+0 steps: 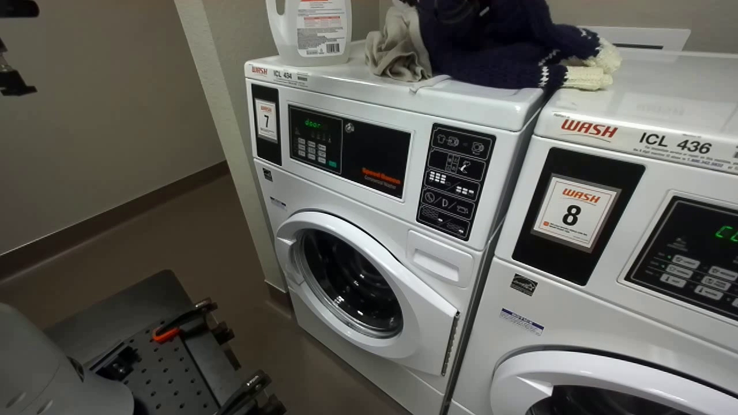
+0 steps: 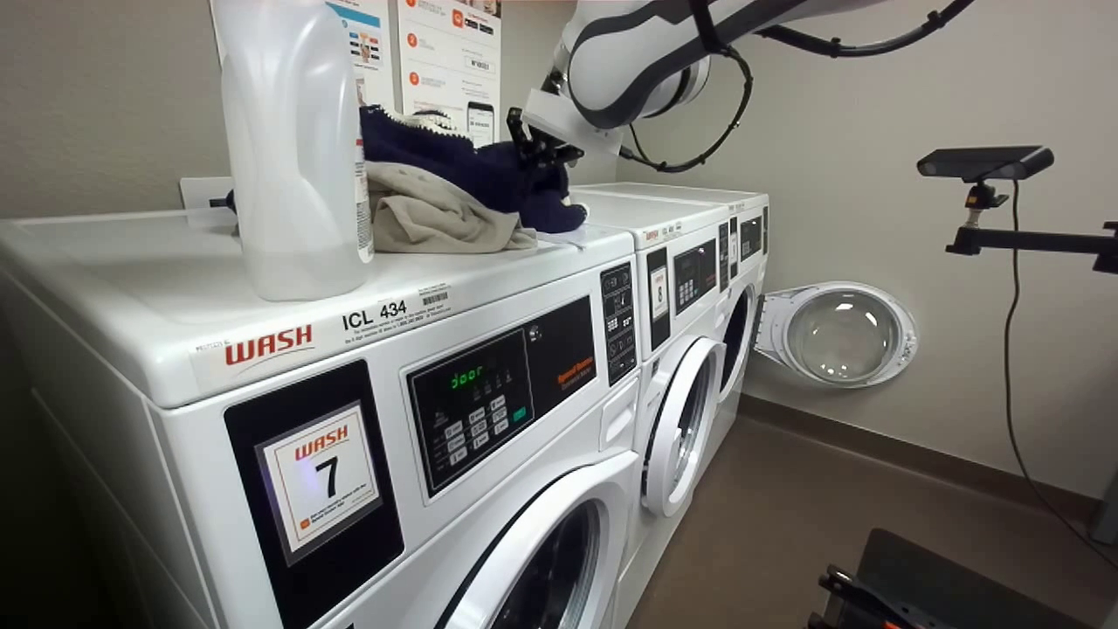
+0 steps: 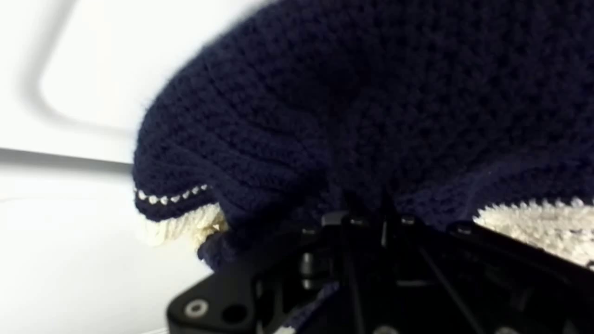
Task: Move the blue cloth to the left
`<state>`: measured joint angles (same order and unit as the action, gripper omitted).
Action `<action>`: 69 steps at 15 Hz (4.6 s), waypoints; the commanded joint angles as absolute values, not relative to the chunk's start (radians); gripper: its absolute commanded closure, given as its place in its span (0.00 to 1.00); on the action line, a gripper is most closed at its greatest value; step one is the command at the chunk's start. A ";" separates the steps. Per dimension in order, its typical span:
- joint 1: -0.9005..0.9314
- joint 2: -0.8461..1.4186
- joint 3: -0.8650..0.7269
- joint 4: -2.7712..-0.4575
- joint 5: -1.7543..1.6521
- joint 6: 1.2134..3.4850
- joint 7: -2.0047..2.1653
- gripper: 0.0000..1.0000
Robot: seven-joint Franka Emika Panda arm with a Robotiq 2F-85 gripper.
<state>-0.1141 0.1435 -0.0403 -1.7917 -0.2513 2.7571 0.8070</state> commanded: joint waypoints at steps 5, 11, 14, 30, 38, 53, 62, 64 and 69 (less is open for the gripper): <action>-0.073 0.178 -0.037 -1.503 -0.284 2.703 0.847 0.98; -0.020 0.291 -0.036 -1.217 -0.295 2.675 0.835 0.98; 0.007 0.365 -0.029 -1.080 -0.281 2.669 0.812 0.98; 0.030 0.534 0.390 -0.723 0.025 2.517 0.288 0.98; 0.034 0.626 0.553 -0.673 0.068 2.402 0.008 0.98; 0.033 0.655 0.548 -0.589 0.033 2.080 -0.035 0.31; 0.003 0.627 0.391 -0.516 -0.101 2.146 0.095 0.00; 0.056 0.667 0.237 -0.382 -0.062 2.079 0.110 0.00; -0.001 0.588 0.109 -0.395 -0.011 1.893 0.092 0.00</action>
<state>0.0195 0.6469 0.1612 -0.3624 -0.0511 1.9960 0.1007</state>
